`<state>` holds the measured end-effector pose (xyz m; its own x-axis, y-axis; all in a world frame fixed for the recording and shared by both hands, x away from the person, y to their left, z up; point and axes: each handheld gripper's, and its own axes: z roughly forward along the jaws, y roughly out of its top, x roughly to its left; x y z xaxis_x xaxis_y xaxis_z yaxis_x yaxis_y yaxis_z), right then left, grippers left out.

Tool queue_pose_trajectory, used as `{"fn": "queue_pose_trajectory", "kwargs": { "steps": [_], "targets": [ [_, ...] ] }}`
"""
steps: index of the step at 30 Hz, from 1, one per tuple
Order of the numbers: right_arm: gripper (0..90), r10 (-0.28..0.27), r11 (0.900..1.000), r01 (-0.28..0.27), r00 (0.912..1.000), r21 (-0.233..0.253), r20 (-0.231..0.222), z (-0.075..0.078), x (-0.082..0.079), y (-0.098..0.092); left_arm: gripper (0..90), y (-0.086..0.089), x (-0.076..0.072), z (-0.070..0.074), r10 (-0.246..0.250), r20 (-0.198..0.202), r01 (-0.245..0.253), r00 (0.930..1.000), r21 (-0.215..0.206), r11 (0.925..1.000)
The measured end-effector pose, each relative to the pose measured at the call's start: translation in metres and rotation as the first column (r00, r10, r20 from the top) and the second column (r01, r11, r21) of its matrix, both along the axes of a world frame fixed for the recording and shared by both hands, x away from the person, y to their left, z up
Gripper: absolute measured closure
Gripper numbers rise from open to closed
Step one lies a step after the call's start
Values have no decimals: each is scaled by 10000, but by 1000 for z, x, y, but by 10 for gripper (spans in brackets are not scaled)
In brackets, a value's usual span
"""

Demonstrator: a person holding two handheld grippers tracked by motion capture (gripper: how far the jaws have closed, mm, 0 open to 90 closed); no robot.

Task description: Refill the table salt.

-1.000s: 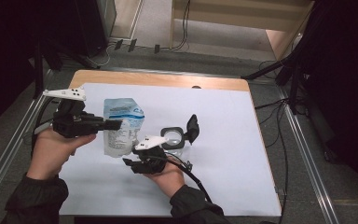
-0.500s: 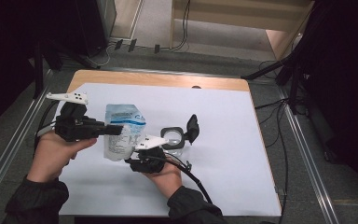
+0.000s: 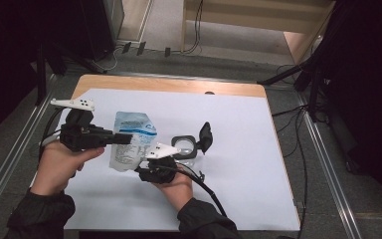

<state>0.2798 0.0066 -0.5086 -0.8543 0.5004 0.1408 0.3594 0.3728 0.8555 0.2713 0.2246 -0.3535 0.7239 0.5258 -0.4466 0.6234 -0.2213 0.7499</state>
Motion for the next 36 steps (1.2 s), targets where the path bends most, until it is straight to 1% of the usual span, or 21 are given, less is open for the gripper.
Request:
{"fn": "queue_pose_trajectory", "kwargs": {
  "steps": [4,7,8,9,10,11,13,16,17,18,20,21,22,23,24,27,28,31,33,35,36],
  "targets": [
    [541,-237,9996,238,9997,124,-62,-2,1,0,900,1,1,-1,31,-54,-32,10000,-186,9998],
    [518,-303,9992,310,9991,239,-286,-2,1,0,900,1,1,-1,0,-135,-5,9999,-332,9994],
    [517,-283,9989,294,9991,366,-305,-3,0,0,900,1,1,-2,-7,-101,3,9999,-332,9994],
    [518,-341,9976,357,9991,600,-266,-5,-2,-2,900,0,2,-2,-5,-146,-1,9999,-375,9993],
    [518,-341,9976,357,9991,600,-266,-5,-2,-2,900,0,2,-2,-5,-146,-1,9999,-375,9993],
    [526,-345,9959,382,9984,818,-455,-5,-4,-2,900,-1,3,-5,56,-136,-61,9999,-340,9994],
    [531,-340,9957,380,9982,841,-488,-5,-5,-1,900,-1,4,-6,46,-171,-52,9998,-347,9994],
    [533,-179,9975,195,9996,677,-240,-3,-11,-1,900,-3,5,-8,178,-141,-182,9997,-310,9994],
    [532,-160,9979,170,9997,621,-165,-2,-12,-1,900,-3,5,-8,298,-29,-298,9996,-147,9994],
    [531,-116,9985,119,9999,542,-49,-2,-14,-1,900,-4,6,-8,350,-18,-350,9994,-75,9994],
    [525,-49,9991,47,10000,422,38,-2,-15,-1,900,-6,7,-9,384,25,-384,9993,-13,9993],
    [523,32,9991,-33,10000,411,33,-2,-16,-1,900,-8,7,-9,410,65,-411,9991,93,9991],
    [523,105,9993,-107,9999,350,48,-2,-17,-1,900,-10,7,-9,425,58,-425,9991,75,9991],
    [524,191,9993,-194,9998,309,116,-2,-18,0,900,-12,8,-10,357,96,-359,9993,127,9993],
    [527,319,9991,-322,9994,257,125,-2,-19,0,900,-14,9,-10,309,92,-309,9995,81,9995],
    [572,556,9982,-561,9981,193,258,-2,-22,1,900,-20,11,-12,168,69,-168,9998,8,9999],
    [582,602,9981,-607,9977,136,325,-2,-24,0,900,-22,11,-12,170,99,-170,9998,59,9998],
    [583,590,9982,-593,9978,97,294,-2,-24,-2,891,-25,14,-15,82,115,-82,9999,-21,10000],
    [584,518,9987,-519,9981,18,325,-2,-24,-3,870,-26,15,-16,-110,90,110,9999,-20,9999],
    [587,484,9988,-484,9983,-2,329,-3,-24,-5,857,-29,17,-18,-189,102,189,9998,8,9998],
    [588,465,9989,-466,9984,36,309,-3,-24,-7,859,-31,18,-19,-229,59,228,9997,124,9997]
  ]
}}
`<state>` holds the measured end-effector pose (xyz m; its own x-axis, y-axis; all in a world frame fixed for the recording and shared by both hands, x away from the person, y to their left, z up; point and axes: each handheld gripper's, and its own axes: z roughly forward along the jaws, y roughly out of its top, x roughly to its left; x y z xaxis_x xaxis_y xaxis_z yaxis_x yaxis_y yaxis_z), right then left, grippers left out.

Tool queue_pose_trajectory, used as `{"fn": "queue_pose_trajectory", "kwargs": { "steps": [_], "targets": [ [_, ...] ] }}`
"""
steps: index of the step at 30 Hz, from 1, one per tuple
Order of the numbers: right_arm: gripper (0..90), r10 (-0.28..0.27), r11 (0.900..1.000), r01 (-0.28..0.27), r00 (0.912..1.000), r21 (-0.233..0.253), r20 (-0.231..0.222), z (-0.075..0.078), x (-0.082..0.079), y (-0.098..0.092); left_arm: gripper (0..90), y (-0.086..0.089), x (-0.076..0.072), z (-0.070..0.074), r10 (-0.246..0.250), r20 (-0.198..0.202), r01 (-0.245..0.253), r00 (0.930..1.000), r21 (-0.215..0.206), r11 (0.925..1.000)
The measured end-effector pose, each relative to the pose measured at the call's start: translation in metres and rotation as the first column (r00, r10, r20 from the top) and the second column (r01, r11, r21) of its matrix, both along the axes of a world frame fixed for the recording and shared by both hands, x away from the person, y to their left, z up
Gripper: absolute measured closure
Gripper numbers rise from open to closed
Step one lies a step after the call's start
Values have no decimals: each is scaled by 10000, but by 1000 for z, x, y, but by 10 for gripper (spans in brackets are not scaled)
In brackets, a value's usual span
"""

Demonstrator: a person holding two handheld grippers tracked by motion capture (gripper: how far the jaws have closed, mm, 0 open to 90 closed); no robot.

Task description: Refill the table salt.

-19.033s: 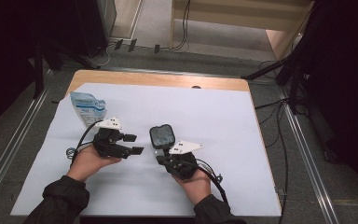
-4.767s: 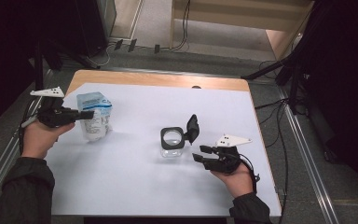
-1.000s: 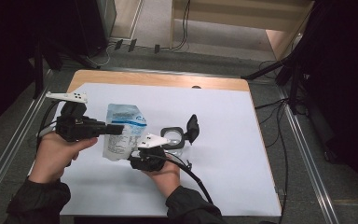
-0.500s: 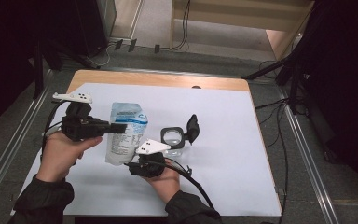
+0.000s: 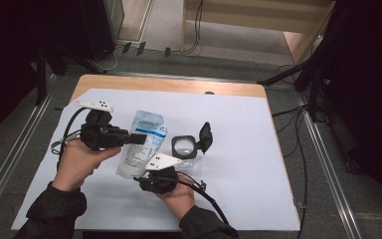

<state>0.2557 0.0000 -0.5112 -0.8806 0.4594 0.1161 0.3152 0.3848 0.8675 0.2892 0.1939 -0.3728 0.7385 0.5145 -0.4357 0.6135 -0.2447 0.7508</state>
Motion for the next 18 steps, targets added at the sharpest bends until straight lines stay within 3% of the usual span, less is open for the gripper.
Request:
{"fn": "queue_pose_trajectory", "kwargs": {
  "steps": [6,8,10,18],
  "targets": [
    [569,-44,9999,45,10000,128,-65,1,0,-6,900,-7,2,1,107,225,-112,9997,197,9997],
    [507,-56,9998,55,10000,184,34,2,-1,-7,900,-10,2,1,185,335,-198,9993,374,9991],
    [480,-90,9994,95,9999,343,-145,4,-3,-8,900,-14,3,1,93,301,-103,9995,325,9994],
    [526,-277,9995,282,9993,169,-252,3,-5,-13,894,-26,10,-5,-379,207,372,9991,321,9988]
  ]
}}
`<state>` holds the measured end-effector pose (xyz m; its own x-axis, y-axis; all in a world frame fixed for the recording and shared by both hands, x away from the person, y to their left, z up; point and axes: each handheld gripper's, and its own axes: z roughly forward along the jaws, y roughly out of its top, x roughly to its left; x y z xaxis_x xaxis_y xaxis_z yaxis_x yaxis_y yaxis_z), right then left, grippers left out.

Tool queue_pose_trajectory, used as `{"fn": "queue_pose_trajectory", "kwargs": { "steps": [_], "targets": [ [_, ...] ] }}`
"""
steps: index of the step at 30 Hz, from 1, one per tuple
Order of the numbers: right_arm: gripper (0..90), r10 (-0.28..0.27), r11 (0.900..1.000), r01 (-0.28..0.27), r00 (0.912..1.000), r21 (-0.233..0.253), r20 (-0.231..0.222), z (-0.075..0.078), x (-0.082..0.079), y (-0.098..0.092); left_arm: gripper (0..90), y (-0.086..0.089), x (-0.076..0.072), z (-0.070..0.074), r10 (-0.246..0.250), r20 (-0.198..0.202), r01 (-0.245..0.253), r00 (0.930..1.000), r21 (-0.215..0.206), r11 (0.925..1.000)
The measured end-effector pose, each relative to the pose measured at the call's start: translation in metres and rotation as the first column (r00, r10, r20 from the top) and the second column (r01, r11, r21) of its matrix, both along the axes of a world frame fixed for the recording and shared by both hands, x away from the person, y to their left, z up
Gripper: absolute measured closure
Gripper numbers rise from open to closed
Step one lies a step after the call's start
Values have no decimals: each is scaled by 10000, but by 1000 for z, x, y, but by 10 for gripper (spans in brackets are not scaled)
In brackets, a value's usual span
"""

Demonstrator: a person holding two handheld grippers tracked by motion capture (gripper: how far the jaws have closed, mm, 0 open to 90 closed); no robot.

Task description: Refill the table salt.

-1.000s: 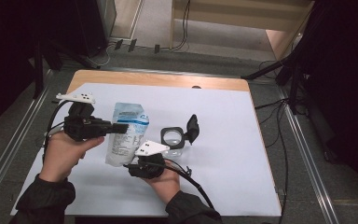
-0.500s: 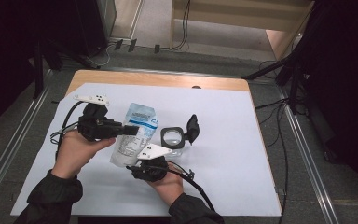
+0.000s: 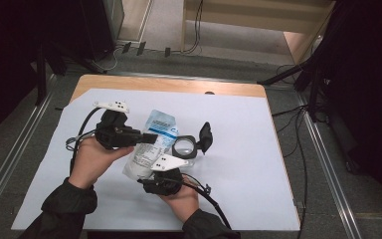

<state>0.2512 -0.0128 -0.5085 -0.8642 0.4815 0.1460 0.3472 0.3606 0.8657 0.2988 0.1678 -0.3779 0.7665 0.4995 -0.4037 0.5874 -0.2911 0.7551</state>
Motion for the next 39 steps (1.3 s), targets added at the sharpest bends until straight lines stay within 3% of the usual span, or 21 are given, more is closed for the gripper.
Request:
{"fn": "queue_pose_trajectory", "kwargs": {
  "steps": [7,11,16,23,31,34,36,39],
  "targets": [
    [531,-230,9997,230,9997,-51,98,-4,2,-7,837,-2,4,-9,-537,-103,538,9985,23,9986],
    [527,-233,9997,233,9997,13,31,-3,2,-8,900,-2,5,-9,-360,-176,362,9992,137,9992],
    [501,-229,9996,229,9997,171,-34,-3,1,-8,900,-6,4,-8,21,-62,-20,10000,235,9997],
    [486,-424,9991,424,9991,-38,38,-2,-6,-7,900,-15,7,-14,64,-112,-59,9999,434,9990],
    [510,-477,9988,479,9983,51,-341,-7,-3,-13,880,-21,13,-23,-122,-248,131,9996,384,9992],
    [512,-535,9981,558,9956,274,-766,-9,0,-16,833,-23,14,-26,-233,-188,248,9996,832,9962],
    [515,-516,9986,525,9962,109,-699,-12,1,-18,828,-22,14,-27,-330,-207,349,9992,1011,9943],
    [517,-530,9982,551,9950,226,-847,-13,2,-19,820,-18,15,-28,-363,-344,396,9987,996,9942]
  ]
}}
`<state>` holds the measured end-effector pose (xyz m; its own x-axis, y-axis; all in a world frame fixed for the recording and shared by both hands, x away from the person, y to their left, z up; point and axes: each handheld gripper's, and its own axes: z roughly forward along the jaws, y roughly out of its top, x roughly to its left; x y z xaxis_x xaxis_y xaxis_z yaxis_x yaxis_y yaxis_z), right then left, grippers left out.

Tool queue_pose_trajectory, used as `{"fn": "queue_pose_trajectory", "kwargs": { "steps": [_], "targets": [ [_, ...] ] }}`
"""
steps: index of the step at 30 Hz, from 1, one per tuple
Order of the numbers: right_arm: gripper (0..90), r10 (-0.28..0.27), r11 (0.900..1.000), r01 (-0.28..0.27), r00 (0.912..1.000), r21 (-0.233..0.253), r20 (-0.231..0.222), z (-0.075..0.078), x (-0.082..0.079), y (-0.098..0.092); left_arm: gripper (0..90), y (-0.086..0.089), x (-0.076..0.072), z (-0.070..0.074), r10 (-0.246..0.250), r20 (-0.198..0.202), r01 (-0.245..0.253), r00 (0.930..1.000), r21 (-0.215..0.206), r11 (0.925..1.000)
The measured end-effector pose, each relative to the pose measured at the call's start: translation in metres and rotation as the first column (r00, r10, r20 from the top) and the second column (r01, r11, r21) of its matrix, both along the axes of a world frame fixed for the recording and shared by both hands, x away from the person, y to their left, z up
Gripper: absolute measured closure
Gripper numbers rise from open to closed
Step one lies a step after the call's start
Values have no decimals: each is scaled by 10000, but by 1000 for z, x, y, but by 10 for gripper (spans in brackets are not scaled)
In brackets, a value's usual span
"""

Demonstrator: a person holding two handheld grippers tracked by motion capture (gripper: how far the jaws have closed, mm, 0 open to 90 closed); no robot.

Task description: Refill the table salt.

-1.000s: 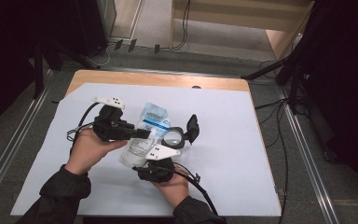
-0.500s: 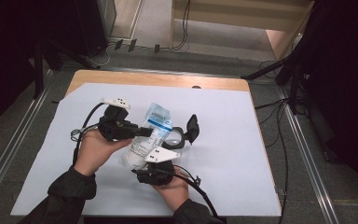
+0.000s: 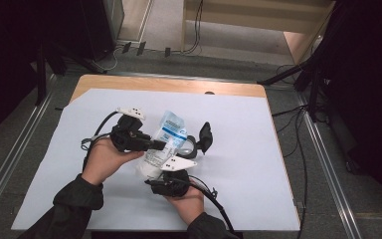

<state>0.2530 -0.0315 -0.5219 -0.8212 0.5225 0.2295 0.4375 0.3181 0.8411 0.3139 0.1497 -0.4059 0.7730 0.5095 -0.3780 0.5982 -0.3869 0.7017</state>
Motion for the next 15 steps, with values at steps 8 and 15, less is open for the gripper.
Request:
{"fn": "queue_pose_trajectory", "kwargs": {
  "steps": [8,15],
  "targets": [
    [518,52,9995,-42,9995,300,-303,0,1,0,887,3,0,-2,259,40,-258,9997,-132,9996],
    [454,379,9991,-378,9993,-168,30,4,-5,8,900,-9,-4,-5,312,295,-325,9991,435,9985]
  ]
}}
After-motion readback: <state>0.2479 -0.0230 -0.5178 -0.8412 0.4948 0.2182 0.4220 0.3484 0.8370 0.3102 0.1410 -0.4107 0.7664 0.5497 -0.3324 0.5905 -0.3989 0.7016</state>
